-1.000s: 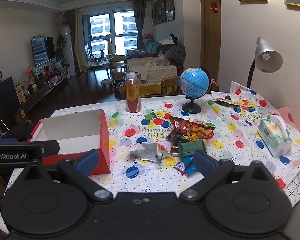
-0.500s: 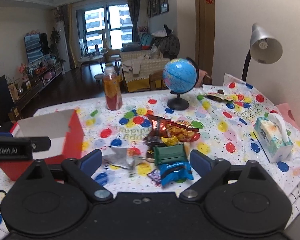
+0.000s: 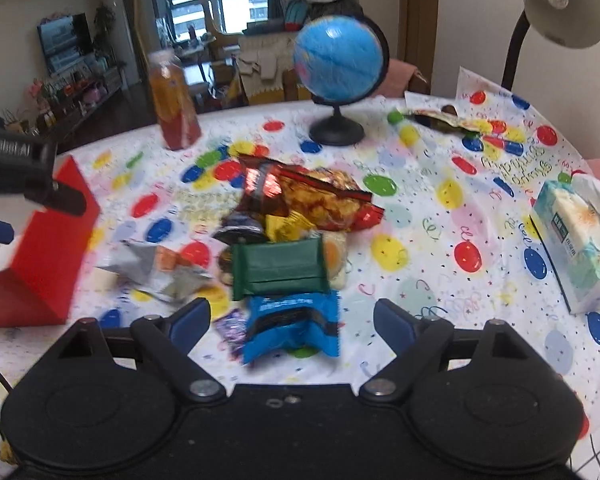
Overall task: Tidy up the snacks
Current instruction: 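Grasp the blue wafer packet with the right tool while the left tool grasps the white noodle-snack packet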
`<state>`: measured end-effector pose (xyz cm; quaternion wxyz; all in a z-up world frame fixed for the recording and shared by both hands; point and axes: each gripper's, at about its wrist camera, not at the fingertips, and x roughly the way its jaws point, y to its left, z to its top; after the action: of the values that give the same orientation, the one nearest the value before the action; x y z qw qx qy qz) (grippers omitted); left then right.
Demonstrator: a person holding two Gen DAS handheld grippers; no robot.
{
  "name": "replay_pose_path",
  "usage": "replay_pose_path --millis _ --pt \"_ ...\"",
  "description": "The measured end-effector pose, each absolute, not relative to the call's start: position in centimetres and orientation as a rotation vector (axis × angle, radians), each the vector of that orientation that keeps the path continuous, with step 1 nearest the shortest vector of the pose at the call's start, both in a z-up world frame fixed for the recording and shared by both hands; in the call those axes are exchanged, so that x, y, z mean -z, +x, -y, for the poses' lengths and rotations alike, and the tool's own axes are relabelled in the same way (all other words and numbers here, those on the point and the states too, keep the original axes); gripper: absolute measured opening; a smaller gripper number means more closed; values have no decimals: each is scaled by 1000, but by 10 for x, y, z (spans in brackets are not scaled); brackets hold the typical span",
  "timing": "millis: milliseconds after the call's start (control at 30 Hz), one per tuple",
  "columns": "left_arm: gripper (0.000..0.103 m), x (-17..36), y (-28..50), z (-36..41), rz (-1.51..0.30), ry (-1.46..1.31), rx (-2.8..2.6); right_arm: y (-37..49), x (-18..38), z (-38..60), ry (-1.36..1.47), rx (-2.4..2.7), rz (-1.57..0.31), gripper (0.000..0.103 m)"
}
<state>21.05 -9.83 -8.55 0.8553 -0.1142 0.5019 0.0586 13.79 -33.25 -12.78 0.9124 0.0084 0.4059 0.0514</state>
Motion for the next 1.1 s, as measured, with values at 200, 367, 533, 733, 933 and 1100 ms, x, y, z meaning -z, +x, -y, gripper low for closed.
replay_pose_path --millis 200,367,533,733,933,1100 --pt "97 122 255 100 -1195 -371 -214 161 149 336 22 -153 -896 88" --pt "96 148 275 101 -1261 -419 -277 178 167 333 2 -172 -945 92" --pt "96 165 287 104 -1305 -440 -298 193 185 332 12 -183 -999 94" --pt "89 182 292 107 -1342 -462 -284 201 194 335 49 -196 -1035 88" --pt "80 191 292 104 -1353 -499 -270 197 195 336 85 -216 -1062 72" --pt "51 195 289 107 -1359 -512 -216 192 193 340 111 -212 -1059 58"
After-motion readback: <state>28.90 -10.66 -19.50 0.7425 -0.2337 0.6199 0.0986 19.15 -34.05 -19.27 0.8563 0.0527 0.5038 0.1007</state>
